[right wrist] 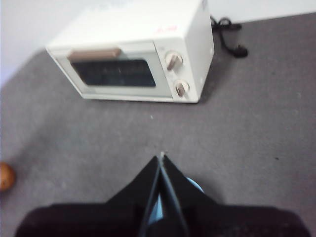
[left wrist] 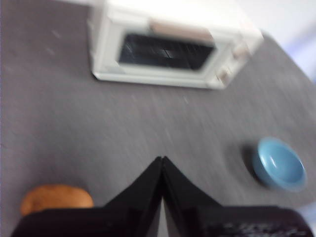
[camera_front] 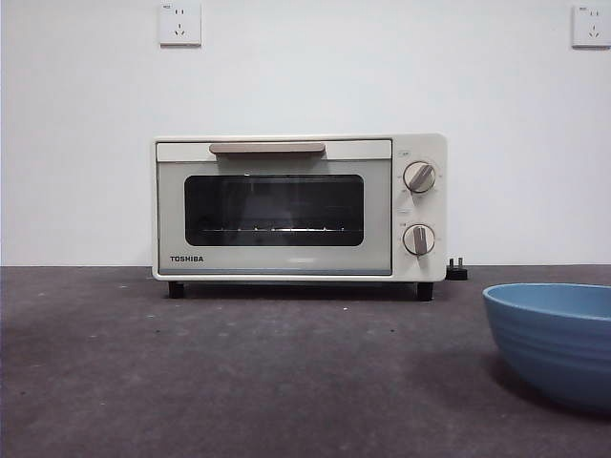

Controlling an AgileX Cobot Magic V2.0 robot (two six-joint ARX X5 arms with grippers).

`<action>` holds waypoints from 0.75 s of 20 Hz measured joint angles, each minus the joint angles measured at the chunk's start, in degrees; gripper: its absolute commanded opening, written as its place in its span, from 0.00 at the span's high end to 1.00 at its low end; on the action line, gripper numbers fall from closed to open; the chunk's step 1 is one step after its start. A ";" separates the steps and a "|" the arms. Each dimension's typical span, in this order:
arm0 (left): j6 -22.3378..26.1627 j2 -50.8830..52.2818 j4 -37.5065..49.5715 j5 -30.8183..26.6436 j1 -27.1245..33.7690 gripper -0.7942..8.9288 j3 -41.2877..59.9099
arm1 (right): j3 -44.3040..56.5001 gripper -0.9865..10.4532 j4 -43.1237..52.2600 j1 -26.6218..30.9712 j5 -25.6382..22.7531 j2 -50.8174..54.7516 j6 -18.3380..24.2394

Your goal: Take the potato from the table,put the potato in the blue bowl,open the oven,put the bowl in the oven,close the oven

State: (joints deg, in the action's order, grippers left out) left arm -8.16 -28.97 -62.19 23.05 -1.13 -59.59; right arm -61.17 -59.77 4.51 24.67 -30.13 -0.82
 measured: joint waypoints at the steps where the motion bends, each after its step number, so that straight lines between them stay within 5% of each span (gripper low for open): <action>1: 1.62 -1.27 -1.53 1.09 -0.04 0.92 -0.79 | -1.07 0.92 -0.92 -0.09 0.24 -2.12 1.20; 10: 7.23 -7.54 -4.59 4.11 -6.88 0.92 -1.49 | -4.83 0.92 -2.40 -11.93 4.07 -18.40 6.45; 15: 10.80 -8.68 -10.91 4.09 -11.06 0.92 -1.49 | -4.85 0.92 0.50 -24.33 -1.42 -27.08 6.86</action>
State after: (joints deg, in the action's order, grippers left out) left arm 2.63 -37.65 -73.10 27.14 -12.19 -61.08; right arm -66.02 -59.27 -19.81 23.24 -57.21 6.04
